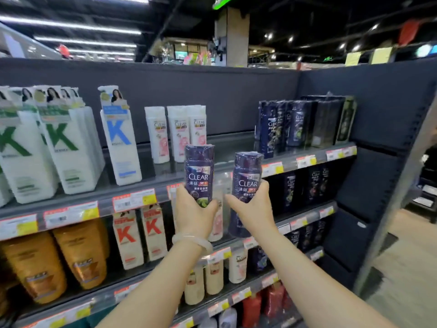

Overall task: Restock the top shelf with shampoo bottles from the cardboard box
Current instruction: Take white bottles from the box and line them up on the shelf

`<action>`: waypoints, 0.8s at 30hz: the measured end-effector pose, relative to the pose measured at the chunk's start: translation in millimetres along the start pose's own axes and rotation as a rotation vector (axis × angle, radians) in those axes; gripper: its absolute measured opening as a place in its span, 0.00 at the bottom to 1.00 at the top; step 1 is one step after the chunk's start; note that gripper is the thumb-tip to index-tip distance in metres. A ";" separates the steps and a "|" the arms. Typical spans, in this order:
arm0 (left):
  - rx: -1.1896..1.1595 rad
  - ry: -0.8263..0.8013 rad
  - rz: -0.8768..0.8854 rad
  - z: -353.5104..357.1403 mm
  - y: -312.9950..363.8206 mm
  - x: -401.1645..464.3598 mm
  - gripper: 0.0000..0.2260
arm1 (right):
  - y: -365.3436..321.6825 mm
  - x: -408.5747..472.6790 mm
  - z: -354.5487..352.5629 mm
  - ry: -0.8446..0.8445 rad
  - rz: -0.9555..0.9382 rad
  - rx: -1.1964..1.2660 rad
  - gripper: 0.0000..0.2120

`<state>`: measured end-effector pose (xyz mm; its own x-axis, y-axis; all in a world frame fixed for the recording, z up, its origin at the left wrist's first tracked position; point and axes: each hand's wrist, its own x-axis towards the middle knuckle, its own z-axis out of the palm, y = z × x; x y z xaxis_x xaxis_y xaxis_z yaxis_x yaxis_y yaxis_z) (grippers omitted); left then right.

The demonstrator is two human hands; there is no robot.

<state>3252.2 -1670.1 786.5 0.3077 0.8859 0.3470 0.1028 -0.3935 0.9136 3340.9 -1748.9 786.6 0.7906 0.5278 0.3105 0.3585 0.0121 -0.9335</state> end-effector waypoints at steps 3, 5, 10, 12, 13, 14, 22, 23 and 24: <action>-0.023 -0.047 0.025 31.0 26.7 3.3 0.20 | -7.0 23.7 -32.1 0.037 -0.020 0.020 0.23; -0.047 -0.063 0.050 57.6 38.5 4.6 0.22 | -7.9 40.2 -55.3 0.052 -0.042 0.037 0.22; -0.064 -0.062 0.071 135.0 68.2 3.1 0.21 | 10.0 88.8 -116.7 0.052 -0.069 0.054 0.21; -0.076 -0.063 0.065 170.0 78.8 3.3 0.21 | 19.9 112.4 -144.7 0.042 -0.064 0.045 0.22; -0.078 -0.067 0.056 188.1 82.5 4.0 0.21 | 25.2 124.9 -159.2 0.032 -0.062 0.032 0.22; -0.076 -0.067 0.046 206.3 85.9 5.1 0.21 | 30.2 137.3 -173.2 0.022 -0.062 0.013 0.22; -0.061 -0.043 -0.029 308.0 111.6 18.1 0.23 | 57.7 231.2 -247.5 -0.041 -0.069 0.000 0.25; -0.057 -0.045 -0.033 315.3 111.8 21.8 0.23 | 58.2 242.5 -250.1 -0.039 -0.075 0.006 0.25; -0.052 -0.040 -0.032 321.4 112.4 26.7 0.22 | 58.1 253.7 -251.1 -0.035 -0.086 0.008 0.25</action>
<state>3575.9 -1769.5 830.3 0.3431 0.8868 0.3096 0.0646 -0.3512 0.9341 3686.9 -1827.5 856.3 0.7388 0.5542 0.3834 0.4206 0.0652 -0.9049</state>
